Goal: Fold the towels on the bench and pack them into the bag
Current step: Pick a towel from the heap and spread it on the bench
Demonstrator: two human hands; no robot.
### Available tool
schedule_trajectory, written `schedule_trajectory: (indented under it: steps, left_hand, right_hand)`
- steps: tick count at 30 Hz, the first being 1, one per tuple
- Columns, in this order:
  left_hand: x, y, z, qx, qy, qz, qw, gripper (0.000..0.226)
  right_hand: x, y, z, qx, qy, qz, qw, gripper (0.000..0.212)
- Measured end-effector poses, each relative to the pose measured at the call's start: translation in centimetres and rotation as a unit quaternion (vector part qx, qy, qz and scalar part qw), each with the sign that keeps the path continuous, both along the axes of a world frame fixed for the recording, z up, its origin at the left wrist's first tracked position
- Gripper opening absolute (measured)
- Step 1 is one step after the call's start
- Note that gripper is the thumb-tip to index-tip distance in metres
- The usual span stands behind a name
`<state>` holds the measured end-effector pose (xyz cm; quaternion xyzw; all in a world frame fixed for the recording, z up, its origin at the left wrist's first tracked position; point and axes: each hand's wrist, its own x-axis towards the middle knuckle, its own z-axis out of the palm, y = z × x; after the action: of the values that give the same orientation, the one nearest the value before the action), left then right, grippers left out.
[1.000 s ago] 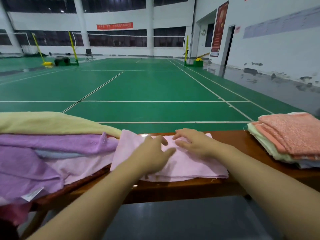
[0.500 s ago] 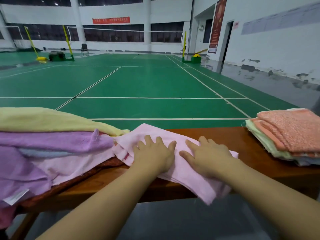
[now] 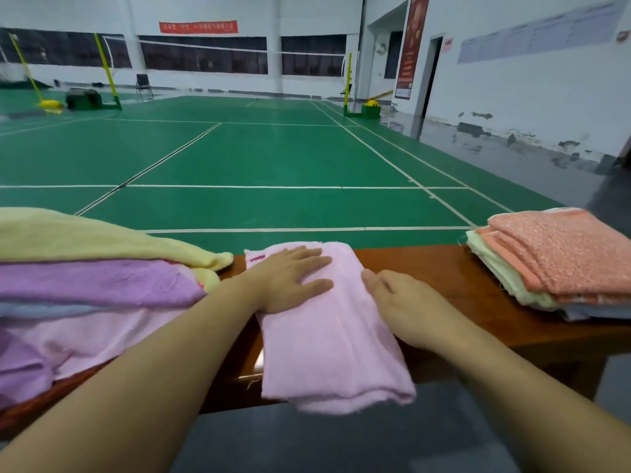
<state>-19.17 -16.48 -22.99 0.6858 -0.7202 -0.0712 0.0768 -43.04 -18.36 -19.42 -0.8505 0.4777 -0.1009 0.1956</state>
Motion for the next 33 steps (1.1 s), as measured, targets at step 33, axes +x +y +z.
schedule_trajectory:
  steps: [33]
  left_hand:
    - [-3.3,7.7,2.4,-0.155,0.484,0.3,0.807,0.026]
  right_hand:
    - [0.6,-1.2,-3.9,0.019,-0.451,-0.034,0.892,0.007]
